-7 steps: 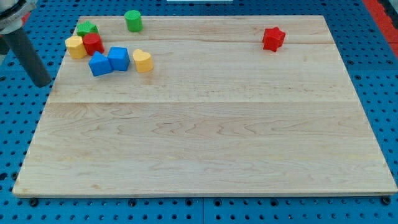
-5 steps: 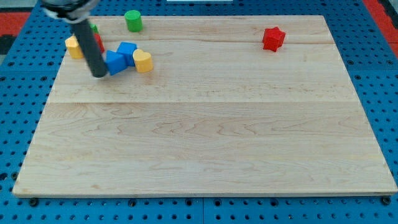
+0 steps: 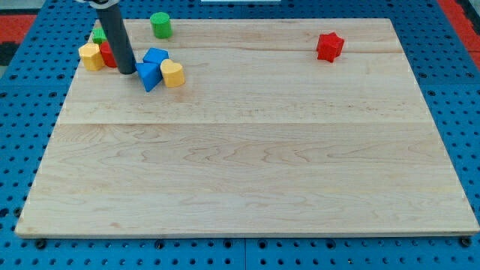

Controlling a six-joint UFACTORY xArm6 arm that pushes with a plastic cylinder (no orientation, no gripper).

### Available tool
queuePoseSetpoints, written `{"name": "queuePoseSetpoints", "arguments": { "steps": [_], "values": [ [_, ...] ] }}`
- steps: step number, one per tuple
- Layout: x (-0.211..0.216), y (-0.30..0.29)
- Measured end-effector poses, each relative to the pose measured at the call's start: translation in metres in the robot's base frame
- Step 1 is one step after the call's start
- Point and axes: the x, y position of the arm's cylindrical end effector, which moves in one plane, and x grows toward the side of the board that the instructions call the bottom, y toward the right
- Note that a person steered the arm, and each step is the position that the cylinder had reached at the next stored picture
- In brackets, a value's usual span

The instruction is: Form a triangle with the blue blocks and the heart

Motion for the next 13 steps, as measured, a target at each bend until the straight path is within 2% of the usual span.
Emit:
{"name": "queuePoseSetpoints", "arguments": {
  "steps": [2, 4, 5, 6, 8, 10, 11, 12, 13],
  "values": [
    [0.001, 0.028],
    [0.027, 0.004],
    [0.035, 0.03],
    [0.035, 0.094],
    [0.018, 0.124],
    [-0.015, 0.184],
    [-0.015, 0.194],
    [-0.018, 0.126],
    [-0.029, 0.176]
  ]
}}
